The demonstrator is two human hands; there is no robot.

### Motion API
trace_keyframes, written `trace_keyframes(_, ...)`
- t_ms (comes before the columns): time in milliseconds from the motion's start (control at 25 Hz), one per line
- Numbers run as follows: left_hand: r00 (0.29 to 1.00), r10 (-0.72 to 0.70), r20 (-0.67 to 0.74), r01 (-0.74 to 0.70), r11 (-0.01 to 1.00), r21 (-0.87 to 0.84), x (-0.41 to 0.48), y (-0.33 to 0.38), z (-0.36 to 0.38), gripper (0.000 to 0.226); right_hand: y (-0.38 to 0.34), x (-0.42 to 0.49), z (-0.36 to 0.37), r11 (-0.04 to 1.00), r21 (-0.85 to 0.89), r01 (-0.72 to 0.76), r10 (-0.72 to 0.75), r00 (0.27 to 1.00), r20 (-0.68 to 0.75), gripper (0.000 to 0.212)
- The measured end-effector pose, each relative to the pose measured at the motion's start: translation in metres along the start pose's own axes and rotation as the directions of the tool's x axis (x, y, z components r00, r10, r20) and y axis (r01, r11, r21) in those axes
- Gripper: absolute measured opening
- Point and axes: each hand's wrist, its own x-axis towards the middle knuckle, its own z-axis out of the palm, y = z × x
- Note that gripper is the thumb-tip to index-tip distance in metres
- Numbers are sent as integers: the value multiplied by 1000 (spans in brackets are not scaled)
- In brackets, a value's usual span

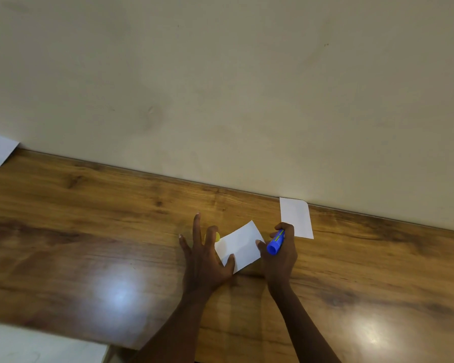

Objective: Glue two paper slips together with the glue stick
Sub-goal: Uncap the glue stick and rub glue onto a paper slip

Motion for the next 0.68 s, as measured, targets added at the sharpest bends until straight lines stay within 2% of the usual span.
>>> trace_keyframes(200, 1000, 3, -10, -3, 1000, 13, 0, 1, -1, 63, 5, 5, -4, 999, -38, 34, -32, 998, 55, 38)
trace_keyframes(680, 1000, 4, -4, -4, 1000, 13, -1, 1, -1, 62, 4, 12, -6, 995, 32, 97, -99, 992, 72, 30)
